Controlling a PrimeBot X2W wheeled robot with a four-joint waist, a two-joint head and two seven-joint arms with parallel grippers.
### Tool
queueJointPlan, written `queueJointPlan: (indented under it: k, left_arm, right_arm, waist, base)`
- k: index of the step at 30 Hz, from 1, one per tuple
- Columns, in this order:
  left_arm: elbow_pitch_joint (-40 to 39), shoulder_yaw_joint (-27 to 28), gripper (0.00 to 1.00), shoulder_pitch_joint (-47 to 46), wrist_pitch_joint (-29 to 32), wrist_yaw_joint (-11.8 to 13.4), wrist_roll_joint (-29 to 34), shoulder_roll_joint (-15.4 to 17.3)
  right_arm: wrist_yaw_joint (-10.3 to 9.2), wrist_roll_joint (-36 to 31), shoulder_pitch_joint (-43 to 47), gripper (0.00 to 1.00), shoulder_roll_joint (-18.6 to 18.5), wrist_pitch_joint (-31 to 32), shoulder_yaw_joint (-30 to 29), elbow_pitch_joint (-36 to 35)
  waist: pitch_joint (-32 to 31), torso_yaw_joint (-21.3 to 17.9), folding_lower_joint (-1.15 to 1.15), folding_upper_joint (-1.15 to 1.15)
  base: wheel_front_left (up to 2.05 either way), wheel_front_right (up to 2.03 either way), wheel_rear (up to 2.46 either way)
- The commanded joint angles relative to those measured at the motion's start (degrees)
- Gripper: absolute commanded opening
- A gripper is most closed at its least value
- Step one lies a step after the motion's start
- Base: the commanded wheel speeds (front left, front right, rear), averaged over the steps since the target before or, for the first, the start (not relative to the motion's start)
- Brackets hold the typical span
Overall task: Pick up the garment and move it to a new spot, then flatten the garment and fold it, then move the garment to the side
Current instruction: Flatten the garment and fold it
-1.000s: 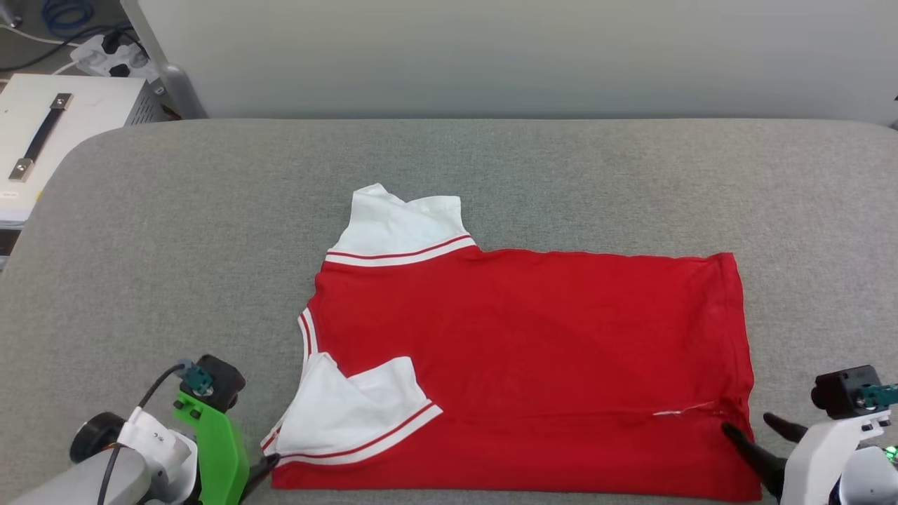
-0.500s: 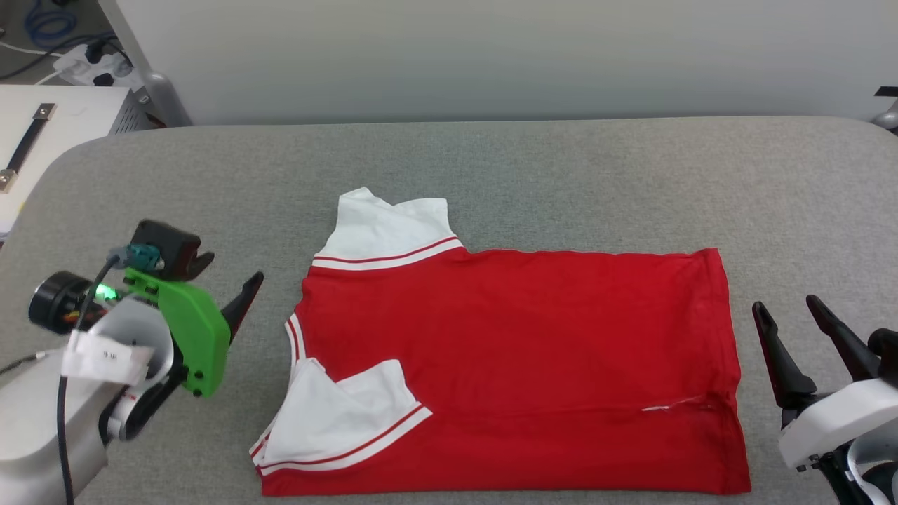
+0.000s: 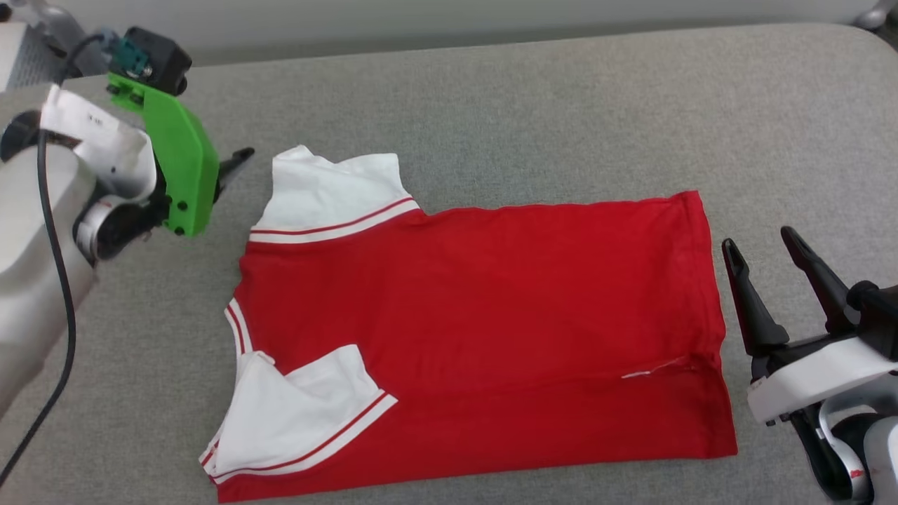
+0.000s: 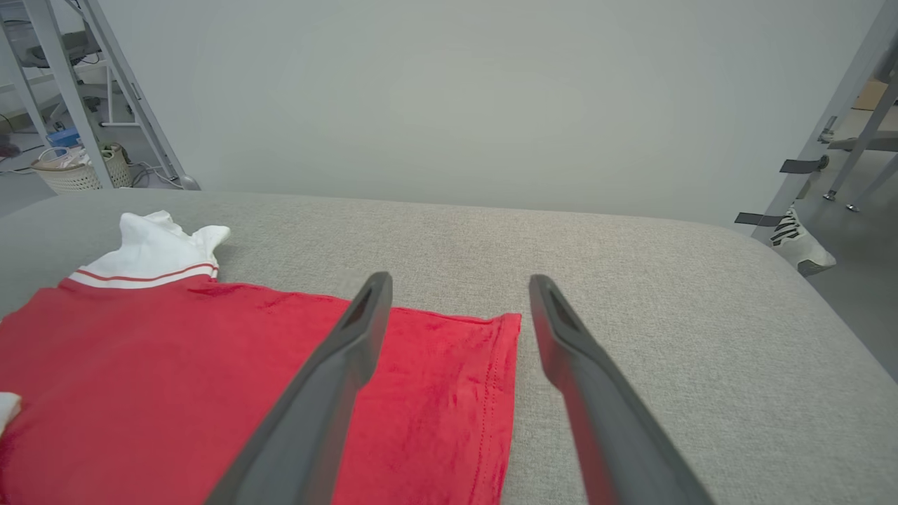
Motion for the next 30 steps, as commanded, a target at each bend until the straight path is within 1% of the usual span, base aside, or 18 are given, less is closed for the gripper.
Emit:
queueJointPlan:
  k: [1,6,10,11,12,16,20,25,26,27,30]
  left_arm:
    - [0.84,-0.1,1.0,-3.12,1.95,-0.37,-0.6,-0.66]
    - [4.58,-1.89,1.0,-8.98,10.09,-1.03,-0.97,-2.43]
    - [7.37,-3.03,1.0,-11.84,13.06,-1.24,-0.34,-3.5]
    - [8.01,-3.38,1.0,-12.38,13.32,-1.29,0.09,-3.64]
    - [10.68,-4.06,1.0,-13.31,13.26,-1.4,0.82,-4.33]
    - [13.93,-6.19,1.0,-13.2,14.06,-1.57,2.27,-4.37]
    - [16.14,-7.84,1.0,-11.88,14.02,-1.72,2.51,-4.07]
    - [16.76,-9.99,1.0,-9.97,14.84,-1.81,1.76,-4.31]
    - [16.51,-10.51,0.34,-9.8,15.02,-1.82,1.43,-4.4]
    - [16.2,-11.0,0.0,-9.72,15.13,-1.82,1.23,-4.41]
    - [15.11,-12.18,0.0,-9.67,14.39,-1.83,0.29,-4.15]
  right_arm:
    - [-0.03,-0.42,-1.55,1.0,0.38,-0.46,0.28,-0.45]
    - [-0.03,-0.63,-3.99,1.0,0.38,-1.28,1.36,-0.05]
    - [-0.03,-0.61,-5.9,1.0,0.23,-1.86,2.09,0.52]
    - [-0.03,-0.58,-6.36,1.0,0.14,-1.92,2.32,0.64]
    - [-0.03,-0.41,-8.03,1.0,-0.04,-2.39,3.07,1.23]
    - [-0.03,-0.18,-9.47,1.0,-0.17,-2.95,3.92,2.18]
    - [-0.03,0.16,-10.32,1.0,-0.37,-3.41,4.39,2.99]
    - [-0.03,0.47,-11.07,1.0,-0.85,-3.6,4.42,3.41]
    - [-0.03,0.55,-11.24,1.0,-0.97,-3.55,4.42,3.37]
    - [-0.03,0.64,-11.43,1.0,-1.1,-3.5,4.38,3.3]
    - [-0.03,1.17,-12.27,1.0,-1.66,-3.24,3.98,3.06]
  waist:
    - [5.36,-3.5,0.0,0.0]
    - [9.33,-5.16,0.0,0.0]
    - [11.9,-6.18,0.0,0.0]
    - [12.48,-6.42,0.0,0.0]
    - [14.04,-7.16,0.0,0.0]
    - [15.24,-7.68,0.0,0.0]
    - [15.79,-8.0,0.0,0.0]
    - [16.01,-8.04,0.0,0.0]
    - [15.96,-7.99,0.0,0.0]
    - [15.89,-7.92,0.0,0.0]
    - [15.16,-7.56,0.0,0.0]
  base:
    - [0.0,0.0,0.0]
    - [0.0,0.0,0.0]
    - [0.0,0.0,0.0]
    - [0.0,0.0,0.0]
    - [0.0,0.0,0.0]
    - [0.0,0.0,0.0]
    - [0.0,0.0,0.0]
    - [0.0,0.0,0.0]
    - [0.0,0.0,0.0]
    - [0.0,0.0,0.0]
    - [0.0,0.0,0.0]
